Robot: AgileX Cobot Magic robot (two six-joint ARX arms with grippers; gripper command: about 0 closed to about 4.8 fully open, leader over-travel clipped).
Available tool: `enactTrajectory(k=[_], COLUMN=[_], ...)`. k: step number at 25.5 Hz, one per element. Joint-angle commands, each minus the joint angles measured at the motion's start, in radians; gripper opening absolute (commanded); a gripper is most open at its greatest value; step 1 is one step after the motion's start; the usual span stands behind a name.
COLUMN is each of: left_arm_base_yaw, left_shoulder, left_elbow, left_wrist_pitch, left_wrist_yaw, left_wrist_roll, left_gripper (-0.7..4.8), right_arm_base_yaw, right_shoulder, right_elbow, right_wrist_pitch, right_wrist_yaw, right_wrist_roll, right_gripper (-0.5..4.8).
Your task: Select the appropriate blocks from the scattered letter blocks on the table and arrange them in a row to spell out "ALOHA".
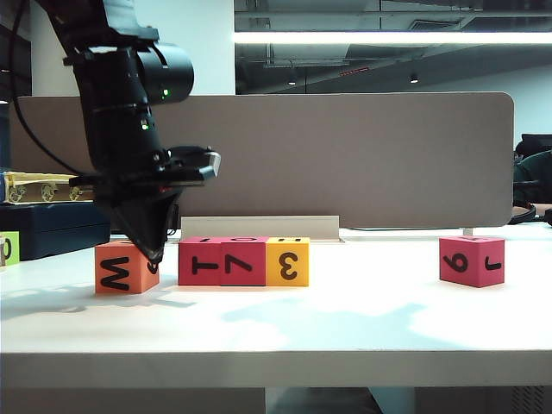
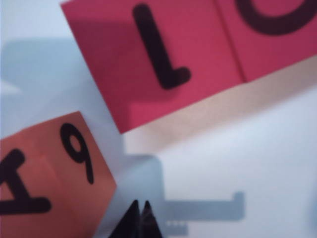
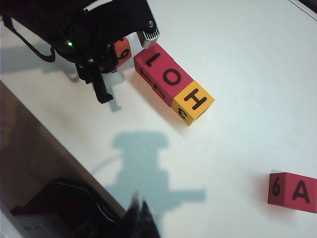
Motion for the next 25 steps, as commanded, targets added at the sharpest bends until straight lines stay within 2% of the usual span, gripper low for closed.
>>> enactTrajectory(k=[1,20,25], left_arm_base_yaw=[-0.001,0.000,0.013], left_shoulder=[0.006,0.006,0.006], left_elbow=[0.002,0.002,0.002], left_wrist_pitch=[0.005,-0.040,-0.032], left_wrist_yaw=[-0.044,-0.306,-0.325], left_wrist_roll=[0.001,-0.003,-0.002], left_gripper=[-0.06,-0.06,-0.06], right_arm_base_yaw=[0.002,0.002,0.002], right_shoulder=[-0.003,-0.003,-0.003], right_elbow=[0.003,0.003,0.003], right_wrist_pitch=[0.016,0.015,0.008], right_wrist_yaw=[-0.003,-0.003,-0.003], right_wrist_roll=[-0.003,-0.007,-0.007], right_gripper=[-0.01,-0.01,-0.01])
